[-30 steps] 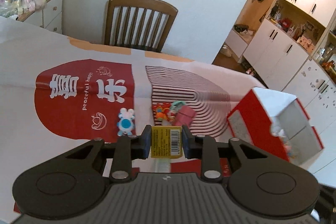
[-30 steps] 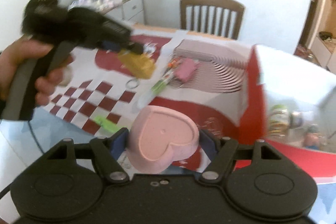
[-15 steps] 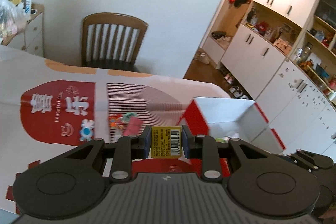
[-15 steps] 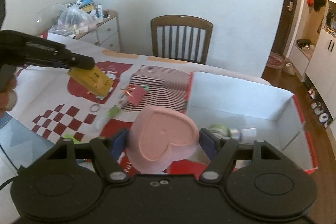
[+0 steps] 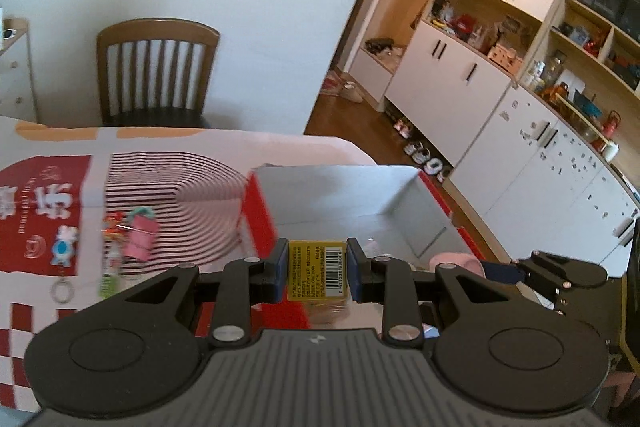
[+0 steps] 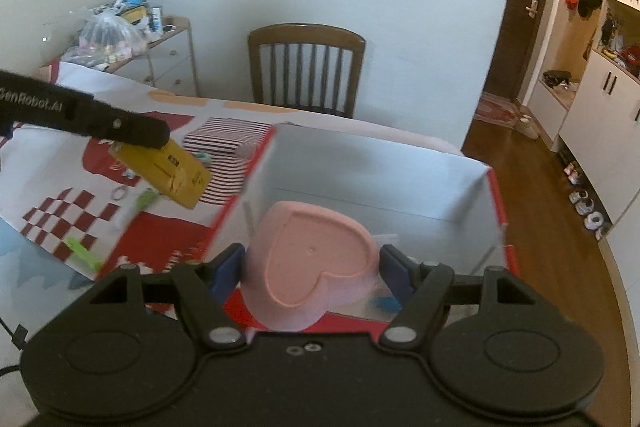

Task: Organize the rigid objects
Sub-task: 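Carry the yellow carton and pink heart dish into the box and release both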

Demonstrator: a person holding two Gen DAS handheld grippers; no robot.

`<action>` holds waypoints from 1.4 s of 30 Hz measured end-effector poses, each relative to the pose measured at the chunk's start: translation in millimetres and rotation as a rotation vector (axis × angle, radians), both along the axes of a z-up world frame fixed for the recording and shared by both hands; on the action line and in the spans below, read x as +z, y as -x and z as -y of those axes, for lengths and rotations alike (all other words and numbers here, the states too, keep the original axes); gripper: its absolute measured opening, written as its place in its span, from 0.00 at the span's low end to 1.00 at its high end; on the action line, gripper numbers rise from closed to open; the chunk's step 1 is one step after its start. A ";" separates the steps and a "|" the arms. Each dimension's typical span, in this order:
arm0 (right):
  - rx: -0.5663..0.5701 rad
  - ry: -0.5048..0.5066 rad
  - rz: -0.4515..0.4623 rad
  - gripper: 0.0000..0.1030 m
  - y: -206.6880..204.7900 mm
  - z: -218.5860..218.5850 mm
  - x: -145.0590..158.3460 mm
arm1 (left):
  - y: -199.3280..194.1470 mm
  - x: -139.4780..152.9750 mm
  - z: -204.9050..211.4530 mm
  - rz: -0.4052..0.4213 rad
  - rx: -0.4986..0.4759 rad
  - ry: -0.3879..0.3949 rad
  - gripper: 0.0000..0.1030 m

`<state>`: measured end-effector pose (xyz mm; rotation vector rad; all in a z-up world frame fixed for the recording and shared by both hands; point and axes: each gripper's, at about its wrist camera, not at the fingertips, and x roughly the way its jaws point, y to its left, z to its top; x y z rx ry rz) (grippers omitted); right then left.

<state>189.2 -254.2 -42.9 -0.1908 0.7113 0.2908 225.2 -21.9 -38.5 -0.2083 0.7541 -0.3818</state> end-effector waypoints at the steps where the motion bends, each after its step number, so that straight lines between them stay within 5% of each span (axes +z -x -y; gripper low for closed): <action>1: -0.003 0.001 -0.001 0.71 -2.6 6.7 -0.7 | -1.8 -2.1 8.6 -0.004 -0.006 -0.002 0.27; 24: 0.005 0.028 -0.103 0.71 -65.8 82.1 -41.4 | -79.3 -63.8 118.5 -0.167 -0.036 0.035 0.27; 42: 0.119 0.095 -0.169 0.71 -90.3 70.8 -69.6 | -93.2 -107.1 146.5 -0.269 -0.034 -0.088 0.27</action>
